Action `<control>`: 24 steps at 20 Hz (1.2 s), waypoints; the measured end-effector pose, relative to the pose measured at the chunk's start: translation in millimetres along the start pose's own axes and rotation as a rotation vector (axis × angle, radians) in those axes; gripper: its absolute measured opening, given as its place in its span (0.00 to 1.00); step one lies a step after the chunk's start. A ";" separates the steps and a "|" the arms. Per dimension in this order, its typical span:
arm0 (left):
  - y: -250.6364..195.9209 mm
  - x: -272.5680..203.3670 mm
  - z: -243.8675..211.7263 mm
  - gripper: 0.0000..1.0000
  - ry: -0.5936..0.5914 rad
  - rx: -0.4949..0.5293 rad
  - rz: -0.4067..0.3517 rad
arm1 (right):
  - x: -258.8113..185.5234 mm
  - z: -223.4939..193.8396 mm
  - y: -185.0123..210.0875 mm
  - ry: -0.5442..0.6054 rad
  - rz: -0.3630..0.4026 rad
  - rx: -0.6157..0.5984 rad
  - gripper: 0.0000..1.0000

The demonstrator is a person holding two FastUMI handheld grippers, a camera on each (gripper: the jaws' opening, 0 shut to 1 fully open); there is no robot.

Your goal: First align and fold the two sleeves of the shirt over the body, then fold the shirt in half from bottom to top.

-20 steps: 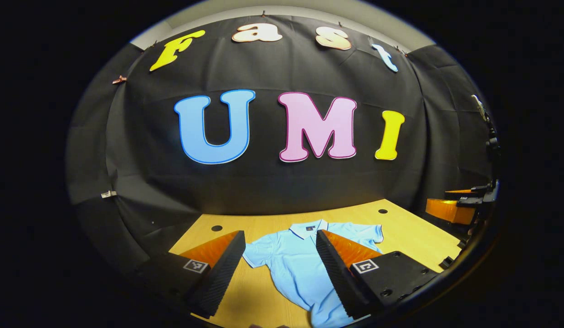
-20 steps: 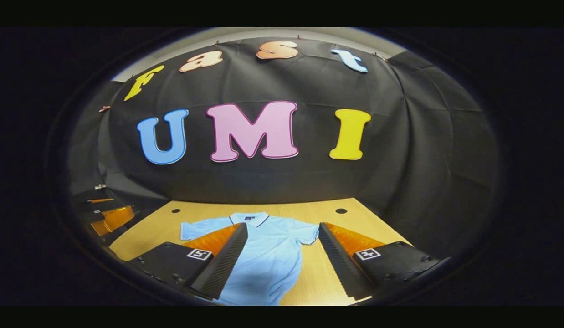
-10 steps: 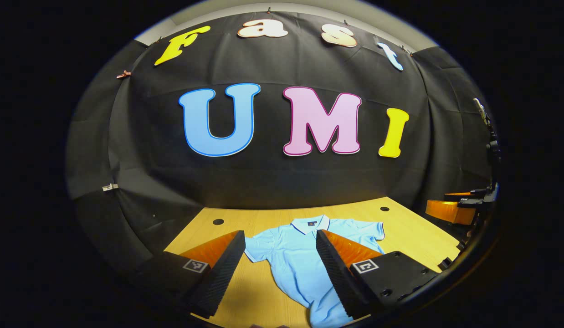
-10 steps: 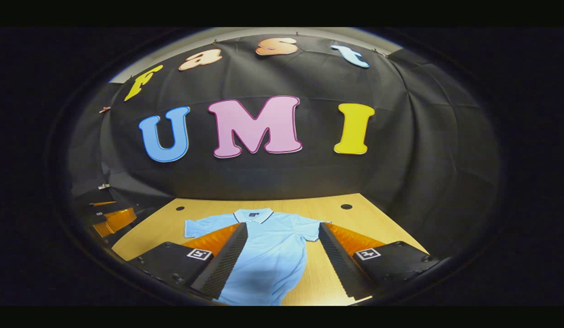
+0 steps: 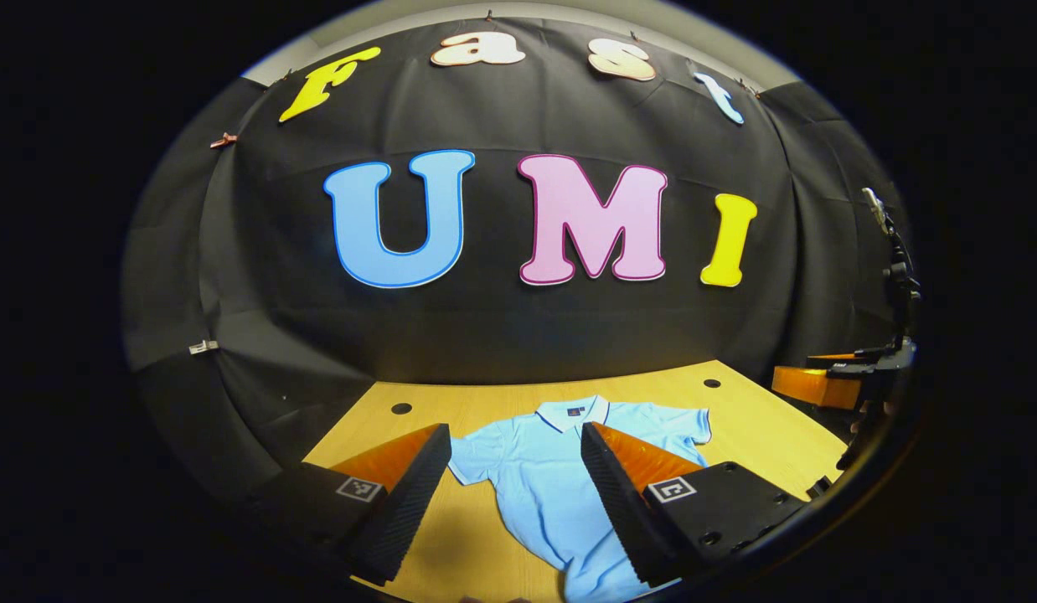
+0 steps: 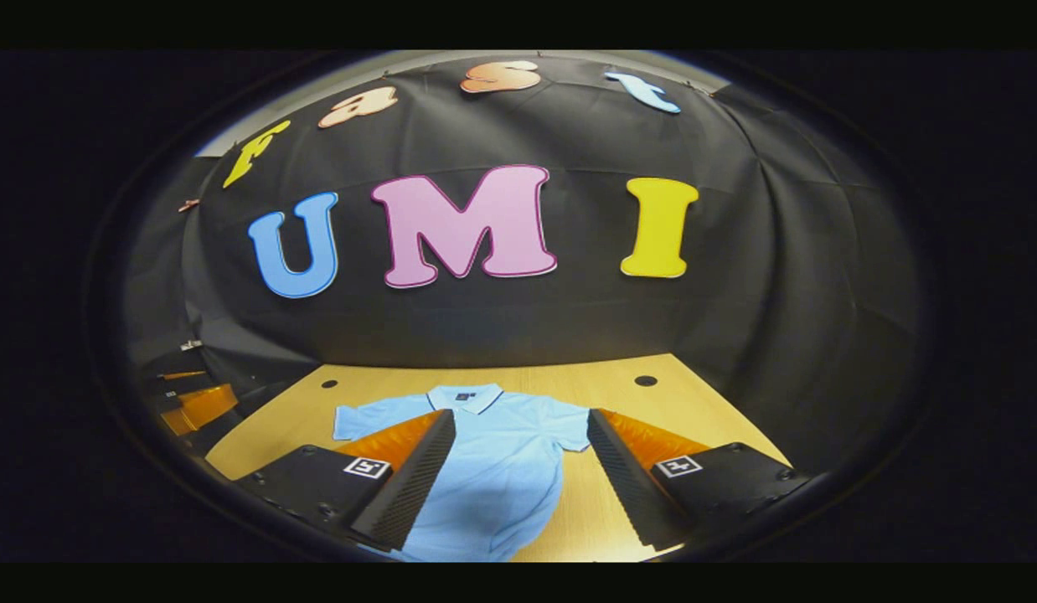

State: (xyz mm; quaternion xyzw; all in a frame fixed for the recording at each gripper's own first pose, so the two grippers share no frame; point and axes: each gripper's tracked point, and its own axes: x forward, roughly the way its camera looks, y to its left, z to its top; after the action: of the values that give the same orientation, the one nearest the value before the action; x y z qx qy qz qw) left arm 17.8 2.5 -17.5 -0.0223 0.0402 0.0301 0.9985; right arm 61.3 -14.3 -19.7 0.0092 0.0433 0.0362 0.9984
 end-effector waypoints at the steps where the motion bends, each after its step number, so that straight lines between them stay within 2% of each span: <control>1: 0.9 2.1 -0.1 0.99 0.003 -0.001 0.012 | 10.0 1.3 -7.8 0.001 -0.005 -0.015 0.99; 6: 9.4 13.3 -4.3 0.99 0.032 -0.009 0.095 | 71.1 -11.3 -47.9 0.061 -0.013 -0.022 0.99; 8: 12.6 16.1 -6.8 0.99 0.051 -0.031 0.131 | 97.3 -18.4 -60.3 0.083 0.006 -0.034 0.99; 12: 14.6 21.2 -8.9 0.99 0.081 -0.072 0.194 | 149.3 -47.5 -92.1 0.154 0.004 -0.074 0.99; 13: 13.7 21.9 -10.5 0.99 0.088 -0.081 0.202 | 161.0 -56.1 -101.7 0.175 -0.007 -0.074 1.00; 16: 13.6 24.3 -10.8 0.99 0.098 -0.074 0.237 | 193.4 -88.2 -121.6 0.252 -0.030 -0.066 0.96; 18: 14.1 25.0 -12.4 0.99 0.103 -0.074 0.254 | 213.9 -106.1 -127.6 0.293 -0.036 -0.060 0.98; 22: 4.6 27.7 -27.0 0.99 0.144 -0.156 0.257 | 252.6 -132.9 -139.9 0.342 -0.072 -0.034 0.98; 24: 1.0 31.6 -33.7 0.99 0.162 -0.153 0.263 | 267.1 -154.7 -141.9 0.392 -0.075 -0.017 0.98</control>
State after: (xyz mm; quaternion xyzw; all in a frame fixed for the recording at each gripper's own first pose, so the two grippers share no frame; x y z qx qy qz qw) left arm 46.5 3.8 -53.7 -0.0951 0.1207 0.1616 0.9748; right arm 323.3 -133.9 -199.7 -0.0079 0.2371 0.0003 0.9715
